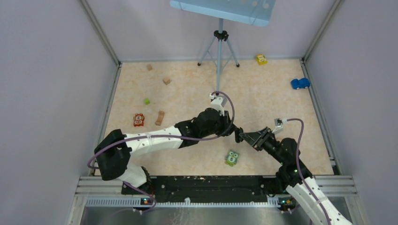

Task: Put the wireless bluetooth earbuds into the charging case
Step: Adjust the left earbud in the left side groove of the charging case.

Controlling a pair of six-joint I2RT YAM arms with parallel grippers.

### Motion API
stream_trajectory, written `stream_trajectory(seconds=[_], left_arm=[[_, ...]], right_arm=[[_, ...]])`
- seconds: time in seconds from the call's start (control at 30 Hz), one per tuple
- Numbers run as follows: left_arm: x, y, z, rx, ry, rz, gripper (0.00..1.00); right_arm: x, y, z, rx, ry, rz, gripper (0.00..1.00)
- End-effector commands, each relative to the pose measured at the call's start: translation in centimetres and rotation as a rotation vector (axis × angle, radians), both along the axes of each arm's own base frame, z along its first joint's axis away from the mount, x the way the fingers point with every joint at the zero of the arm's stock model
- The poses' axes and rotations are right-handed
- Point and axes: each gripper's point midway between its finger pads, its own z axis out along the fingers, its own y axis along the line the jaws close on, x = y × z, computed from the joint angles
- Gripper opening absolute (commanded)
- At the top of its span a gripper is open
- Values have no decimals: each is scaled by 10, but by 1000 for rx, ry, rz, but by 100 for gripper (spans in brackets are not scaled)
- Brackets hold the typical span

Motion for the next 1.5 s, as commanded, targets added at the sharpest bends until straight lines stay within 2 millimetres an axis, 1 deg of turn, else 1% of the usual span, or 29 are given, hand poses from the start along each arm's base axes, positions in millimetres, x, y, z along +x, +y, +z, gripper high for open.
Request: stream_trajectory(seconds=[0.0,0.1,0.23,0.37,0.47,0.57,0.73,0.8,0.87,1.03,1.1,1.27,1.37,1.47], left_arm=[[3,-10,10,1,-26,-14,26],[4,-13,4,23,-19,-19,25],[3,-13,1,41,-19,-17,24],[2,-13,2,48,-23,-14,17],[3,-12,1,67,-24,-1,13],[3,-12,4,62,-25,1,12],[1,-13,10,51,-35,1,13],[0,-11,5,79,-28,4,15],[1,-11,5,89,-27,4,16],[-3,-15,11,72,-26,-10,29],[-3,-14,14,63,-29,-6,29],[-3,-11,22,48,-42,9,25],[-4,-10,26,34,-43,13,26],[-5,-7,37,4,-54,16,27]], right_arm=[[0,1,29,34,-73,8,5],[0,1,28,33,-73,9,5],[-1,1,28,33,-72,12,5],[-1,1,26,33,-69,11,5],[-1,1,26,34,-69,11,5],[-1,1,27,36,-70,12,5],[-1,1,26,35,-70,11,5],[-1,1,27,36,-71,10,5],[-1,1,27,37,-72,11,5],[-1,1,27,38,-72,10,5],[-2,1,27,38,-72,10,5],[-2,1,27,39,-71,9,5],[-2,1,27,39,-72,10,5],[-2,0,26,36,-71,9,5]])
